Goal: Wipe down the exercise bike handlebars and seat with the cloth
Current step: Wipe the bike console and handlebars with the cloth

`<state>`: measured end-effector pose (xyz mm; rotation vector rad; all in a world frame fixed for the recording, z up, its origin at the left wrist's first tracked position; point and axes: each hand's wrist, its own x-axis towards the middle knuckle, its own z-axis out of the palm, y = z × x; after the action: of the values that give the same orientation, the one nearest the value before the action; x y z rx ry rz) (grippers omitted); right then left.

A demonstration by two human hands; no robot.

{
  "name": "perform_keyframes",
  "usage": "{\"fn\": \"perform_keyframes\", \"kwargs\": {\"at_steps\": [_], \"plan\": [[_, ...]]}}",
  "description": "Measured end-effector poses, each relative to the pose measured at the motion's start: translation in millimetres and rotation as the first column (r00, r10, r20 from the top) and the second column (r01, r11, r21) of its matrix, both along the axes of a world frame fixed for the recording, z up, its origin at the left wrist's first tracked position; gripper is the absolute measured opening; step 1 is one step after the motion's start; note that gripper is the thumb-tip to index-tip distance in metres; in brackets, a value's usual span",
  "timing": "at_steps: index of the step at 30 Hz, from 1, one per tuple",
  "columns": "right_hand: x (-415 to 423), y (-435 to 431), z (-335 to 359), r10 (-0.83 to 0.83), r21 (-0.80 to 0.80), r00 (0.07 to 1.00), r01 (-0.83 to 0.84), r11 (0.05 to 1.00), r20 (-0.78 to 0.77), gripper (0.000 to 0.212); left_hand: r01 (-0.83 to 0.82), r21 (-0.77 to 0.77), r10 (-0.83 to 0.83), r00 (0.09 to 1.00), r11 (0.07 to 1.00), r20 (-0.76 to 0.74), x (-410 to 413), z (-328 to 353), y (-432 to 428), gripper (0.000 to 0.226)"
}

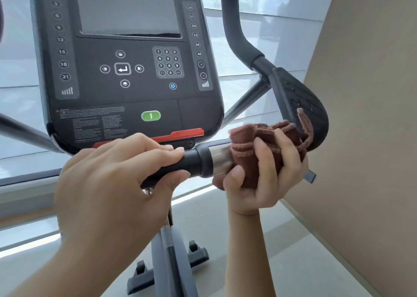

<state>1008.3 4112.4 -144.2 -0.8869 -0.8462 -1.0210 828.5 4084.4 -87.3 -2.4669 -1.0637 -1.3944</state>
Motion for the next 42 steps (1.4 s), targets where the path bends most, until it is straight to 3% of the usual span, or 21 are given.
{"fn": "perform_keyframes", "kwargs": {"at_steps": [2,5,9,12,17,21,24,26,30,35,39,42], "plan": [[13.2,3.6,1.5,-0.062,0.086,0.996,0.067,0.994,-0.060,0.031,0.014,-0.017,-0.013,1.000,1.000,0.019,0.3,-1.8,2.3,0.025],[-9.2,3.9,0.5,0.010,0.057,0.982,0.001,0.998,-0.190,0.028,0.030,-0.039,-0.028,0.999,0.999,0.035,0.9,-3.6,3.5,0.026],[-54.0,3.9,-6.1,0.016,0.009,1.000,-0.016,1.000,-0.002,0.025,0.047,-0.020,-0.046,0.998,0.999,0.040,1.4,-3.2,4.0,0.020],[-31.2,3.8,-6.6,-0.008,0.008,0.990,0.007,1.000,0.137,0.027,0.047,-0.011,-0.047,0.998,0.999,0.045,1.4,-3.5,4.2,0.021],[25.8,-0.8,-1.3,-0.085,0.042,0.996,0.085,0.995,0.009,0.027,-0.013,0.065,0.013,1.000,0.998,0.007,3.6,-0.8,0.2,0.018],[-7.4,-13.2,5.5,-0.030,-0.091,0.996,0.022,0.996,-0.085,0.024,-0.048,0.111,0.050,0.999,0.993,-0.012,4.7,1.5,-2.5,0.019],[-38.5,-25.6,4.4,0.016,-0.266,0.997,0.005,0.964,0.079,0.024,-0.067,0.135,0.071,0.997,0.989,-0.026,4.2,1.6,-2.3,0.014],[-31.4,-32.9,9.6,0.025,-0.374,0.989,0.033,0.927,0.147,0.025,-0.064,0.140,0.068,0.997,0.988,-0.024,3.5,0.7,-1.5,0.012],[13.8,-50.2,33.8,-0.049,-0.532,0.993,0.101,0.841,0.110,0.027,-0.032,0.139,0.036,0.999,0.990,-0.026,2.1,-0.6,1.2,0.017],[13.4,-60.1,67.3,-0.007,-0.802,0.994,0.092,0.590,0.109,0.033,-0.012,0.114,0.014,1.000,0.993,-0.018,1.9,-1.0,1.9,0.018],[-16.0,-57.8,81.6,0.150,-0.899,0.976,0.082,0.430,0.160,0.036,-0.007,0.130,0.012,0.999,0.991,-0.033,1.1,-1.7,2.8,0.020],[4.7,-62.5,92.1,0.181,-0.947,0.978,0.044,0.317,0.106,0.044,-0.007,0.139,0.012,0.999,0.990,-0.034,0.4,-2.3,3.2,0.022]]}}
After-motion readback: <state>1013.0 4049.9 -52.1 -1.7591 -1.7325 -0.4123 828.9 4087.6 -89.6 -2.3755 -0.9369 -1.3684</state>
